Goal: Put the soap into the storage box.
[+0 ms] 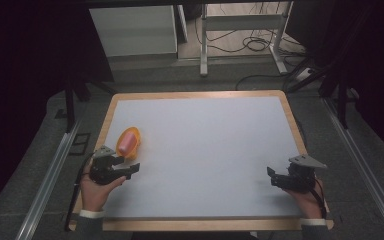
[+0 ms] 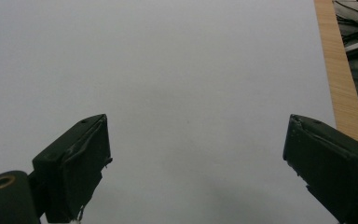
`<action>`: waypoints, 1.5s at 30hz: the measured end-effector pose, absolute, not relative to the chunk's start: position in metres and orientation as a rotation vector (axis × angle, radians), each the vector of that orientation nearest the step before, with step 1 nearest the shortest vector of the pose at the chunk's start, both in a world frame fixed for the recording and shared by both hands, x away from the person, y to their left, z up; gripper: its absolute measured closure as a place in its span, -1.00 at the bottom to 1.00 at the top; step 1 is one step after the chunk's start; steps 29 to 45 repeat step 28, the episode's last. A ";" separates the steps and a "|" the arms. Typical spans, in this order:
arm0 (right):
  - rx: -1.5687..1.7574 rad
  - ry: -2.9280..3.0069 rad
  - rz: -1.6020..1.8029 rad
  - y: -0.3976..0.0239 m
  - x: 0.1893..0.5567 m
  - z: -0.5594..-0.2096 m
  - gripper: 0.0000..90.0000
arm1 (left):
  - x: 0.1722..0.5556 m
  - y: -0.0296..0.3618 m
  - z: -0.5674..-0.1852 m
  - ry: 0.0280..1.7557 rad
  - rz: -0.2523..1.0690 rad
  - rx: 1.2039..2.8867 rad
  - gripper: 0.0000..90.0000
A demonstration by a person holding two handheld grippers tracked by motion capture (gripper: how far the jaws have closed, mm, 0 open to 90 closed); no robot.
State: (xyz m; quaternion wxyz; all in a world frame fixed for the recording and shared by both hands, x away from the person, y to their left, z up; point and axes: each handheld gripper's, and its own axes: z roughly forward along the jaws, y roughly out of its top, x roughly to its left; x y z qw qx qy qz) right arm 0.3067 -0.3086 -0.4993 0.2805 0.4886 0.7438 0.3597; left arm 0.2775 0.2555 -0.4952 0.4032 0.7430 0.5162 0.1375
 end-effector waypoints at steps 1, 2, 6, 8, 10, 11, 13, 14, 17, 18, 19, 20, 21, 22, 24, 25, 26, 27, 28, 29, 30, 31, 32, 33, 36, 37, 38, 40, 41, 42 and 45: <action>1.309 1.994 0.964 -0.309 0.307 -0.499 -0.85 | 0.275 0.257 -0.498 1.308 0.351 1.874 -0.38; 1.308 1.994 0.966 -0.309 0.307 -0.499 -0.85 | 0.273 0.258 -0.501 1.312 0.345 1.874 -0.38; 1.298 1.995 0.972 -0.308 0.306 -0.499 -0.85 | 0.270 0.262 -0.509 1.325 0.328 1.900 -0.38; 1.294 1.998 0.971 -0.307 0.306 -0.499 -0.85 | 0.269 0.264 -0.511 1.334 0.329 1.896 -0.38; 1.291 2.002 0.968 -0.307 0.306 -0.500 -0.85 | 0.268 0.266 -0.512 1.342 0.331 1.887 -0.37; 1.290 2.003 0.968 -0.307 0.307 -0.500 -0.85 | 0.268 0.267 -0.513 1.346 0.330 1.886 -0.37; 1.290 2.006 0.964 -0.306 0.307 -0.500 -0.85 | 0.268 0.266 -0.513 1.348 0.339 1.891 -0.37; 1.289 2.009 0.964 -0.306 0.307 -0.501 -0.85 | 0.269 0.266 -0.513 1.346 0.335 1.895 -0.37; 1.287 2.014 0.963 -0.305 0.307 -0.501 -0.85 | 0.269 0.266 -0.514 1.349 0.338 1.900 -0.38; 1.285 2.013 0.964 -0.305 0.307 -0.501 -0.85 | 0.269 0.266 -0.514 1.348 0.337 1.898 -0.38; 1.281 2.013 0.965 -0.305 0.307 -0.501 -0.85 | 0.269 0.266 -0.514 1.347 0.337 1.897 -0.38; 1.279 2.013 0.964 -0.305 0.306 -0.501 -0.85 | 0.269 0.266 -0.513 1.347 0.337 1.895 -0.38; 1.280 2.012 0.964 -0.305 0.306 -0.501 -0.85 | 0.269 0.266 -0.513 1.345 0.336 1.895 -0.38; 1.278 2.012 0.964 -0.305 0.306 -0.501 -0.85 | 0.269 0.266 -0.513 1.344 0.333 1.895 -0.38; 1.277 2.011 0.968 -0.304 0.306 -0.501 -0.85 | 0.269 0.266 -0.513 1.340 0.325 1.891 -0.38; 1.273 2.011 0.965 -0.304 0.306 -0.501 -0.85 | 0.270 0.266 -0.513 1.338 0.322 1.885 -0.38; 1.271 2.010 0.969 -0.304 0.306 -0.501 -0.85 | 0.270 0.266 -0.513 1.339 0.323 1.881 -0.38; 1.268 2.007 0.970 -0.303 0.306 -0.500 -0.85 | 0.269 0.266 -0.513 1.339 0.323 1.880 -0.38; 1.264 2.007 0.976 -0.302 0.306 -0.500 -0.85 | 0.269 0.267 -0.513 1.339 0.324 1.881 -0.38; 1.264 2.007 0.976 -0.302 0.306 -0.500 -0.85 | 0.269 0.267 -0.513 1.339 0.324 1.881 -0.38; 1.264 2.007 0.976 -0.302 0.306 -0.500 -0.85 | 0.269 0.267 -0.513 1.339 0.324 1.881 -0.38; 1.264 2.007 0.976 -0.302 0.306 -0.500 -0.85 | 0.269 0.267 -0.513 1.339 0.324 1.881 -0.38; 1.264 2.007 0.976 -0.302 0.306 -0.500 -0.85 | 0.269 0.267 -0.513 1.339 0.324 1.881 -0.38; 1.264 2.007 0.976 -0.302 0.306 -0.500 -0.85 | 0.269 0.267 -0.513 1.339 0.324 1.881 -0.38; 1.264 2.007 0.976 -0.302 0.306 -0.500 -0.85 | 0.269 0.267 -0.513 1.339 0.324 1.881 -0.38; 1.264 2.007 0.976 -0.302 0.306 -0.500 -0.85 | 0.269 0.267 -0.513 1.339 0.324 1.881 -0.38; 1.264 2.007 0.976 -0.302 0.306 -0.500 -0.85 | 0.269 0.267 -0.513 1.339 0.324 1.881 -0.38; 1.264 2.007 0.976 -0.302 0.306 -0.500 -0.85 | 0.269 0.267 -0.513 1.339 0.324 1.881 -0.38; 1.264 2.007 0.976 -0.302 0.306 -0.500 -0.85 | 0.269 0.267 -0.513 1.339 0.324 1.881 -0.38; 1.264 2.007 0.976 -0.302 0.306 -0.500 -0.85 | 0.269 0.267 -0.513 1.339 0.324 1.881 -0.38; 1.264 2.007 0.976 -0.302 0.306 -0.500 -0.85 | 0.269 0.267 -0.513 1.339 0.324 1.881 -0.38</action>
